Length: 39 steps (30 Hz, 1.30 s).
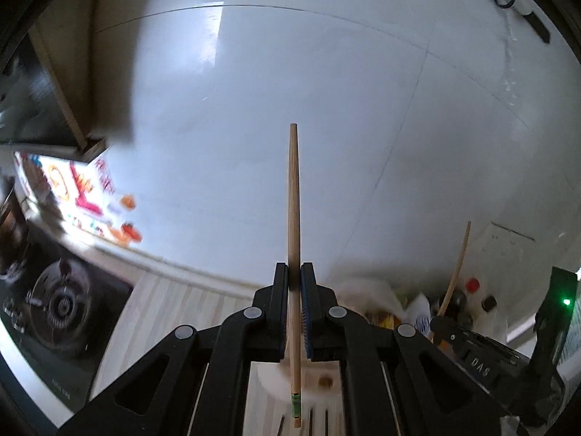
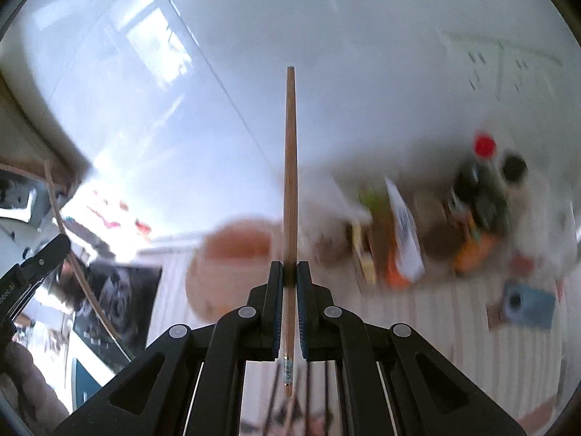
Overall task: Organize utensils
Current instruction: 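Lift the wooden chopsticks with both tools and carry them over the cream holder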
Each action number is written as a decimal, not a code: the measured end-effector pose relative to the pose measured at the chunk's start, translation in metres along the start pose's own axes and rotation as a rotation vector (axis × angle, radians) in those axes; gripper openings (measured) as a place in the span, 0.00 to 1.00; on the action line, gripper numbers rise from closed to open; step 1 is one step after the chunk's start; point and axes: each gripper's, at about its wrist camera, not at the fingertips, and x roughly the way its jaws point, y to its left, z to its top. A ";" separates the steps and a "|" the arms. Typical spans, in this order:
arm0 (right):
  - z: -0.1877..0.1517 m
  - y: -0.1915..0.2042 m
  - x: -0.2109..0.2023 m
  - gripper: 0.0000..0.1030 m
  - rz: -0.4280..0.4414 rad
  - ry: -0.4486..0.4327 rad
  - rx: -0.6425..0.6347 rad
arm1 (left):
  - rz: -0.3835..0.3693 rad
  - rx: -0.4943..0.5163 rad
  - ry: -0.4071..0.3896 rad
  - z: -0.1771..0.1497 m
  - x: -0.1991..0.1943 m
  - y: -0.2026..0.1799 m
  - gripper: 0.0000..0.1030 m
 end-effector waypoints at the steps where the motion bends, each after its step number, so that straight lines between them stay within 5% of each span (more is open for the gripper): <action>1: 0.008 0.004 0.005 0.07 -0.007 -0.016 -0.008 | -0.007 -0.006 -0.001 0.006 0.010 -0.001 0.04; 9: 0.042 0.027 0.042 0.07 -0.032 -0.113 -0.025 | -0.040 -0.083 0.000 0.024 0.062 0.006 0.04; 22: 0.042 0.032 0.073 0.07 -0.005 -0.233 0.028 | -0.031 -0.140 0.010 0.015 0.113 0.026 0.04; 39: 0.017 0.043 0.085 0.07 0.002 -0.162 -0.043 | -0.024 -0.055 0.025 0.008 0.115 0.016 0.04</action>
